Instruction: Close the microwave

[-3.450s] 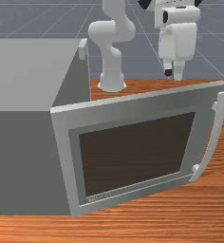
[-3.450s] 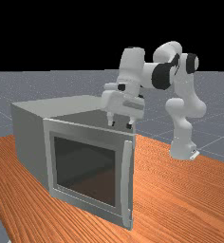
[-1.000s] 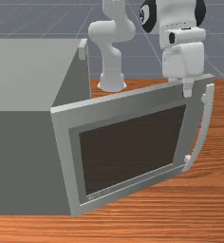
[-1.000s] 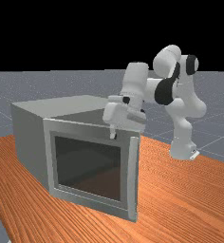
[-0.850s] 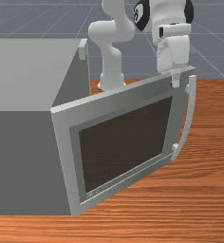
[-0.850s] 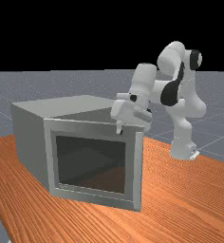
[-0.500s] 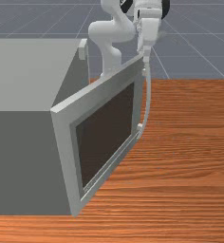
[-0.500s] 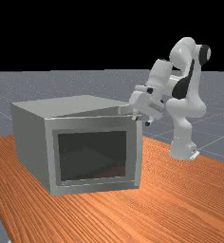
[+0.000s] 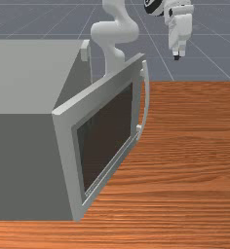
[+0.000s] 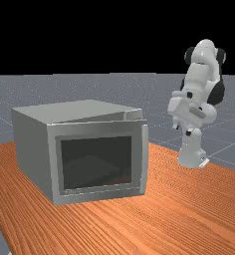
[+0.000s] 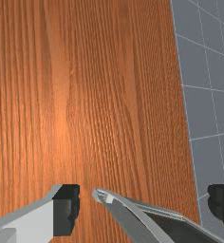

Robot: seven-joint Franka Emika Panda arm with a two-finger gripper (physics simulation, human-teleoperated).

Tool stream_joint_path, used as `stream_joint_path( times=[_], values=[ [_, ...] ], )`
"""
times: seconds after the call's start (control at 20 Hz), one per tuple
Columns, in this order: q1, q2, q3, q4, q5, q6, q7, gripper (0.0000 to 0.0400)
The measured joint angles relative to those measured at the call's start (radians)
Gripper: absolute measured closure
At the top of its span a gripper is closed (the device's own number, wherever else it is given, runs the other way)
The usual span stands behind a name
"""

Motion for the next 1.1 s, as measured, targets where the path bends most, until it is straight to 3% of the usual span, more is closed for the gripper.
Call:
stream_joint_path(
  times=[0.05, 0.1, 0.15, 0.3, 0.35, 0.45, 0.55, 0.65, 0.7, 0.8, 0.9, 0.95, 1.05, 1.1],
  values=[
    [-0.056, 0.047, 0.068, 0.072, -0.127, -0.068, 0.108, 0.0],
    [-0.063, 0.09, 0.063, 0.113, -0.14, -0.065, 0.098, 0.0],
    [-0.053, 0.157, 0.043, 0.198, -0.099, -0.124, 0.019, 0.0],
    [-0.081, 0.28, 0.038, 0.331, -0.133, -0.139, 0.009, 0.0],
    [-0.082, 0.338, 0.038, 0.422, -0.109, -0.229, -0.022, 0.0],
    [-0.09, 0.401, 0.04, 0.435, -0.104, -0.236, -0.024, 0.0],
    [-0.095, 0.467, 0.04, 0.408, -0.144, -0.172, 0.009, 0.0],
    [-0.099, 0.466, 0.025, 0.322, -0.207, -0.038, 0.05, 0.0],
    [-0.086, 0.445, -0.008, 0.291, -0.361, -0.018, 0.141, 0.0],
    [-0.128, 0.402, -0.045, 0.239, -0.443, -0.048, 0.08, 0.0],
    [-0.171, 0.357, -0.089, 0.181, -0.441, -0.011, -0.076, 0.0],
    [-0.183, 0.336, -0.108, 0.16, -0.404, 0.02, -0.182, 0.0],
    [-0.207, 0.318, -0.149, 0.121, -0.243, 0.092, -0.419, 0.0],
    [-0.205, 0.312, -0.164, 0.111, -0.21, 0.104, -0.494, 0.0]
  ],
)
